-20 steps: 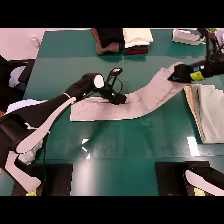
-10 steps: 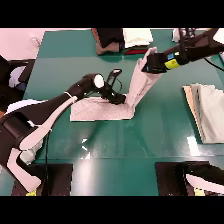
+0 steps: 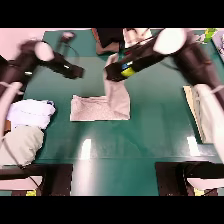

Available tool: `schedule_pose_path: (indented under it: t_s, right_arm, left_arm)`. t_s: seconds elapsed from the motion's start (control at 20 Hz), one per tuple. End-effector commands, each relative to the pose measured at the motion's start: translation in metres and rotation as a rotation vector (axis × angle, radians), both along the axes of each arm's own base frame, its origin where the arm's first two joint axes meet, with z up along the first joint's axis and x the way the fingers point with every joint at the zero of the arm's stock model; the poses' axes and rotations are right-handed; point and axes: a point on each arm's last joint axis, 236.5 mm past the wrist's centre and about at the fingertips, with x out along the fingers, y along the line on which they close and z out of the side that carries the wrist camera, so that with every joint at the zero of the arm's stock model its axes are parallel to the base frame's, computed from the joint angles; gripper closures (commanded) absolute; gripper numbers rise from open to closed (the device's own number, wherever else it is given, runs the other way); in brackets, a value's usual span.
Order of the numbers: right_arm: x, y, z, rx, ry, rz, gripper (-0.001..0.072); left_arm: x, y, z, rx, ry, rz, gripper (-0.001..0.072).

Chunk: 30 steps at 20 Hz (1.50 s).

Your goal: Fold the shirts.

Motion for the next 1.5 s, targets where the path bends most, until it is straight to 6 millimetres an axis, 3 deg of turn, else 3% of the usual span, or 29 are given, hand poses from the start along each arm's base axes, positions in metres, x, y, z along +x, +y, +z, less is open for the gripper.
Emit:
schedule_pose_path:
  t_s: [0.0,0.05,0.1,0.2,0.25,0.35,0.4,0.5,0.65,0.7,0.75,0.8,0.85,1.0,1.15,1.45]
  right_arm:
    - [-0.007,0.086,-0.052,0.016,-0.024,0.108,0.0692]
    - [-0.01,0.109,-0.066,0.02,-0.035,0.146,0.0604]
    - [-0.015,0.13,-0.075,0.041,-0.028,0.177,0.0402]
    - [-0.017,0.145,-0.072,0.062,-0.036,0.197,0.0382]
    - [-0.014,0.139,-0.068,0.053,-0.045,0.19,0.0383]
    - [-0.004,0.104,-0.069,0.004,-0.049,0.146,0.0383]
    - [0.001,0.078,-0.074,-0.039,-0.038,0.117,0.0382]
    - [0.01,0.019,-0.09,-0.122,0.017,0.038,0.0383]
    - [0.011,-0.076,-0.133,-0.246,0.191,-0.165,0.0383]
    - [0.008,-0.103,-0.149,-0.265,0.256,-0.235,0.036]
    - [0.004,-0.125,-0.164,-0.279,0.314,-0.293,0.0224]
    - [0.0,-0.14,-0.178,-0.283,0.372,-0.337,0.0134]
    - [-0.004,-0.15,-0.189,-0.281,0.424,-0.381,0.0118]
    - [0.0,-0.148,-0.209,-0.194,0.473,-0.483,0.0118]
    - [0.011,-0.133,-0.219,-0.136,0.479,-0.563,0.0119]
    - [0.017,-0.094,-0.248,-0.201,0.538,-0.481,0.0119]
  left_arm:
    - [-0.017,0.08,0.069,0.063,-0.135,0.141,0.0681]
    - [-0.024,0.09,0.084,0.061,-0.167,0.161,0.0681]
    - [-0.03,0.094,0.095,0.058,-0.191,0.171,0.0681]
    - [-0.04,0.1,0.11,0.071,-0.223,0.178,0.0681]
    - [-0.044,0.1,0.113,0.073,-0.227,0.175,0.0681]
    - [-0.05,0.101,0.113,0.084,-0.214,0.164,0.0681]
    - [-0.053,0.101,0.109,0.087,-0.195,0.163,0.0681]
    - [-0.057,0.095,0.105,0.064,-0.167,0.151,0.0681]
    - [-0.058,0.08,0.106,0.003,-0.164,0.125,0.0681]
    - [-0.058,0.074,0.107,-0.018,-0.165,0.116,0.0681]
    - [-0.058,0.07,0.108,-0.033,-0.169,0.105,0.0681]
    - [-0.056,0.066,0.11,-0.049,-0.176,0.1,0.0681]
    - [-0.055,0.065,0.111,-0.054,-0.182,0.097,0.0681]
    - [-0.055,0.065,0.112,-0.053,-0.185,0.09,0.0681]
    - [-0.055,0.064,0.112,-0.049,-0.186,0.084,0.0681]
    - [-0.061,0.065,0.107,-0.038,-0.158,0.076,0.0681]
